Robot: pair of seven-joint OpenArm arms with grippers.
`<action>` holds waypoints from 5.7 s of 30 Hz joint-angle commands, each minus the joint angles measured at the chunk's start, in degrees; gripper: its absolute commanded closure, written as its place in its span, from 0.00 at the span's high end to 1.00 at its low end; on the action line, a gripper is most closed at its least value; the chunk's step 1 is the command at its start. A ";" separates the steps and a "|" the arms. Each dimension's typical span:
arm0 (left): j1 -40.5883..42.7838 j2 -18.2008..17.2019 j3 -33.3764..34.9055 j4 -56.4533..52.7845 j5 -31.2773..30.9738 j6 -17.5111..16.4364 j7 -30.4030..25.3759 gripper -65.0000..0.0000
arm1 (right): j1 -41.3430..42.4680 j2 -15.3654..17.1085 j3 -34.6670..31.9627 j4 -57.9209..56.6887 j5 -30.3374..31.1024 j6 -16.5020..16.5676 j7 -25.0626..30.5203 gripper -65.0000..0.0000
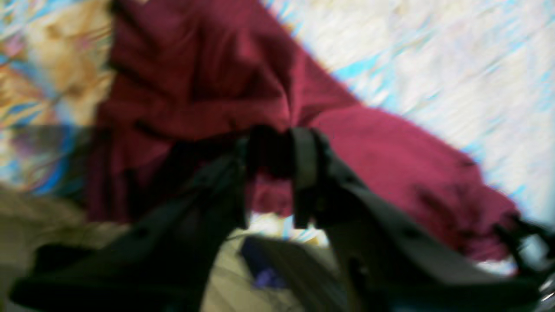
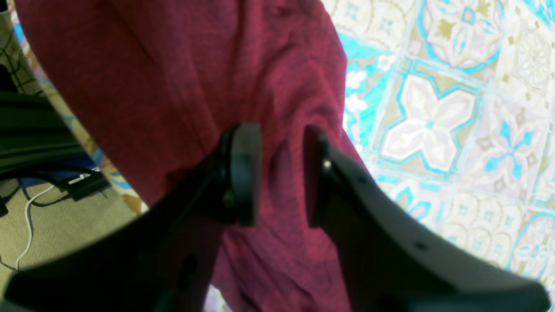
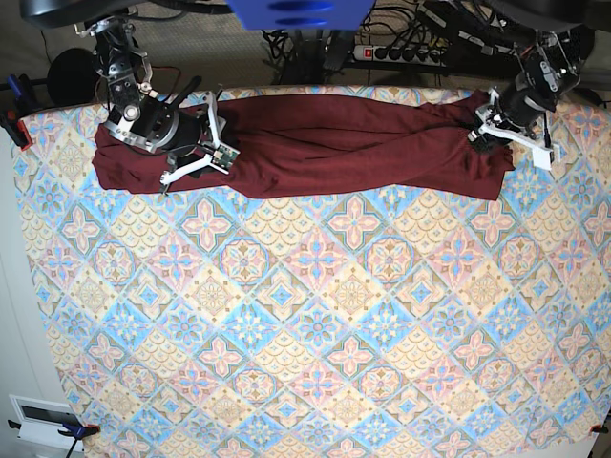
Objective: Layout the t-shirt on the table in an organized manner, then fold the t-shirt properly
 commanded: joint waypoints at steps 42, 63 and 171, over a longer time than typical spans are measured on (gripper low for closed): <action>-10.85 -19.05 9.01 -27.89 -6.59 -11.57 1.39 0.50 | 0.40 0.43 0.18 1.28 0.63 -0.27 1.02 0.24; -13.84 -17.64 16.92 -33.70 -9.67 -15.26 1.39 0.00 | 0.49 0.43 0.18 1.28 0.63 -0.27 0.93 0.24; -14.01 1.17 -3.39 -9.52 -18.29 -15.43 7.10 0.40 | 0.93 -0.72 32.36 -10.32 39.05 -0.27 -19.73 0.44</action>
